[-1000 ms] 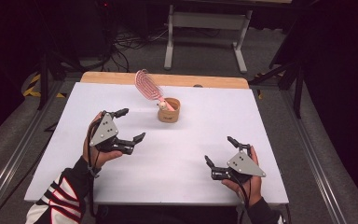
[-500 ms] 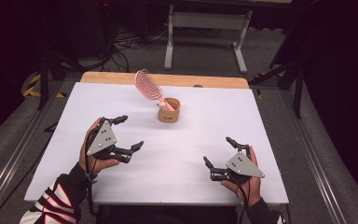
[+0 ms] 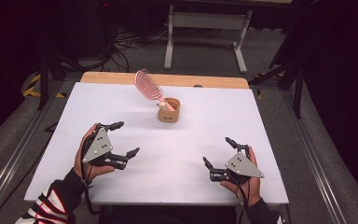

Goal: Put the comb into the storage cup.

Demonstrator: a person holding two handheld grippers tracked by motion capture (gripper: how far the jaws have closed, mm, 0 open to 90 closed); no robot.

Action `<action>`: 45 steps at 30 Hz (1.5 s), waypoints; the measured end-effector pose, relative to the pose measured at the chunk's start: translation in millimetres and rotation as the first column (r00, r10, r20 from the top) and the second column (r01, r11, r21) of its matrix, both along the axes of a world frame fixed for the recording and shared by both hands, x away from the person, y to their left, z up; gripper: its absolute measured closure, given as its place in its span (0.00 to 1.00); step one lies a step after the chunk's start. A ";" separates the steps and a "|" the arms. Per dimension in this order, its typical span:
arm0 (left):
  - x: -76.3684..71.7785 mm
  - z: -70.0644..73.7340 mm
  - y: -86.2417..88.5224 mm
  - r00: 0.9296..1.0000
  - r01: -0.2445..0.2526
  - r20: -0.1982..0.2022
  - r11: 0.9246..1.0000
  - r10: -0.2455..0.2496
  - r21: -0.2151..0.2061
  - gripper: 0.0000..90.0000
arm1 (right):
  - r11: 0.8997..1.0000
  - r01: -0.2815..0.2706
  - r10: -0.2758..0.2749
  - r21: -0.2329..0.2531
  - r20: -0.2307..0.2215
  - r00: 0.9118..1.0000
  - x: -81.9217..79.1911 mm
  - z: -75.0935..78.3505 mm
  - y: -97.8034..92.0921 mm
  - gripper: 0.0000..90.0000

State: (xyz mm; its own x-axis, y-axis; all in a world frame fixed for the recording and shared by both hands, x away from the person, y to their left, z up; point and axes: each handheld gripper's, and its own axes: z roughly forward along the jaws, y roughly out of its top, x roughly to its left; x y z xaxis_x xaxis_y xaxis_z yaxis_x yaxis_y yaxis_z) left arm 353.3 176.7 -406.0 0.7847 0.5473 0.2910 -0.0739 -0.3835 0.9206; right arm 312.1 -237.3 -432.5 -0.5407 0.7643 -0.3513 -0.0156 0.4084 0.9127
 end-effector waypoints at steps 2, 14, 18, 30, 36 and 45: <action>-1.5 -1.7 1.8 1.000 -0.002 -0.001 1.000 0.002 -0.003 0.08 | 1.000 -0.004 0.004 -0.002 0.001 1.000 -0.4 -0.2 0.7 0.05; -13.1 -11.4 12.3 0.999 -0.036 0.005 0.999 0.036 0.033 0.08 | 1.000 -0.021 0.021 -0.020 0.005 1.000 -2.9 -0.8 6.5 0.05; -16.0 -15.5 15.4 0.999 -0.047 0.002 0.998 0.047 0.045 0.08 | 0.999 -0.025 0.025 -0.026 0.005 1.000 -3.3 -1.5 7.2 0.06; -21.8 -27.1 27.8 0.996 -0.087 -0.019 0.994 0.089 0.060 0.08 | 0.999 -0.020 0.020 -0.036 0.004 1.000 -4.8 -2.4 7.1 0.06; -26.0 -35.8 37.2 0.993 -0.112 -0.042 0.992 0.115 0.052 0.08 | 0.999 -0.020 0.020 -0.035 -0.004 1.000 -4.3 -3.8 6.8 0.06; -28.9 -51.0 55.4 0.982 -0.159 -0.100 0.987 0.161 0.022 0.08 | 0.999 -0.019 0.018 -0.041 -0.023 1.000 -3.4 -7.0 6.5 0.06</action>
State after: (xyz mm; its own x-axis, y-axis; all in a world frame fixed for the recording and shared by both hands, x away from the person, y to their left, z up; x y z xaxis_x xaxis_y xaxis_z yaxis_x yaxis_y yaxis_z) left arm 324.4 232.1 -457.0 0.7132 0.6646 0.2227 0.0830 -0.3955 0.9147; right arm 308.7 -230.8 -439.4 -0.5627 0.7393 -0.3698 -0.0030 0.4456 0.8952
